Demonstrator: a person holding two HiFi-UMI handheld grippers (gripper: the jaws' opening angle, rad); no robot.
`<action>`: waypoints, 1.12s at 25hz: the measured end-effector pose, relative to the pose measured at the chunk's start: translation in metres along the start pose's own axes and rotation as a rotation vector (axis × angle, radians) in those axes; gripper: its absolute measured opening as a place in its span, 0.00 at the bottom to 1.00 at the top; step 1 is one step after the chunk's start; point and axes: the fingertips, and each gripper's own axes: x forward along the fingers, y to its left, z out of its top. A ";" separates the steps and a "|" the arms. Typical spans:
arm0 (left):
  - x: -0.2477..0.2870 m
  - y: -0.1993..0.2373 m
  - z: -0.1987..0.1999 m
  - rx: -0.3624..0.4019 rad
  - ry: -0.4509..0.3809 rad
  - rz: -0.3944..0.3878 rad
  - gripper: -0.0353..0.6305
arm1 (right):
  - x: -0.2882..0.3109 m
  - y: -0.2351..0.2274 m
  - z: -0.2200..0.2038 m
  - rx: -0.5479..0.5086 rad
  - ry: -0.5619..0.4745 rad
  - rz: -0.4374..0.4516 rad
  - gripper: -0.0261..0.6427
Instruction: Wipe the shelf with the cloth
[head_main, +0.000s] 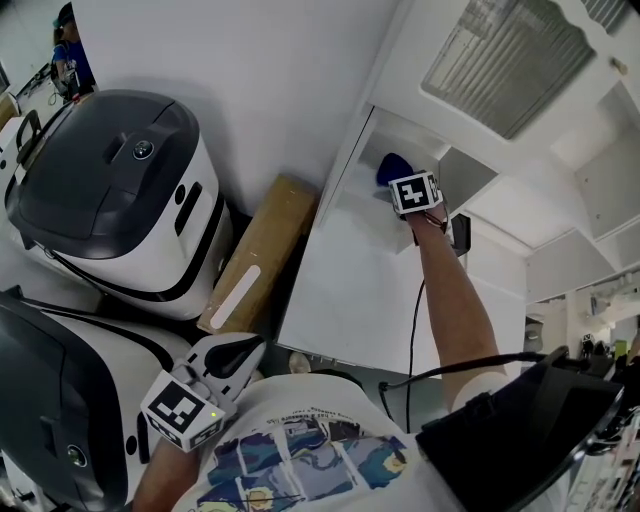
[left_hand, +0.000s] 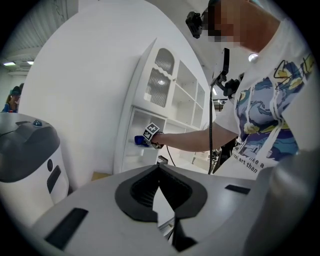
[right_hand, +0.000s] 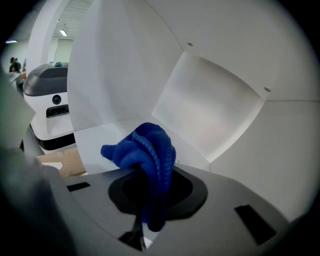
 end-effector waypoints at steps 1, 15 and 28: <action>0.000 0.000 0.000 0.001 -0.001 -0.005 0.07 | -0.001 -0.007 -0.006 0.012 0.011 -0.013 0.14; -0.003 0.003 0.000 -0.003 -0.012 -0.049 0.07 | -0.029 0.002 0.004 0.098 -0.042 -0.037 0.14; -0.013 0.009 -0.005 -0.010 -0.004 -0.047 0.07 | -0.019 0.068 0.025 -0.006 -0.069 0.060 0.14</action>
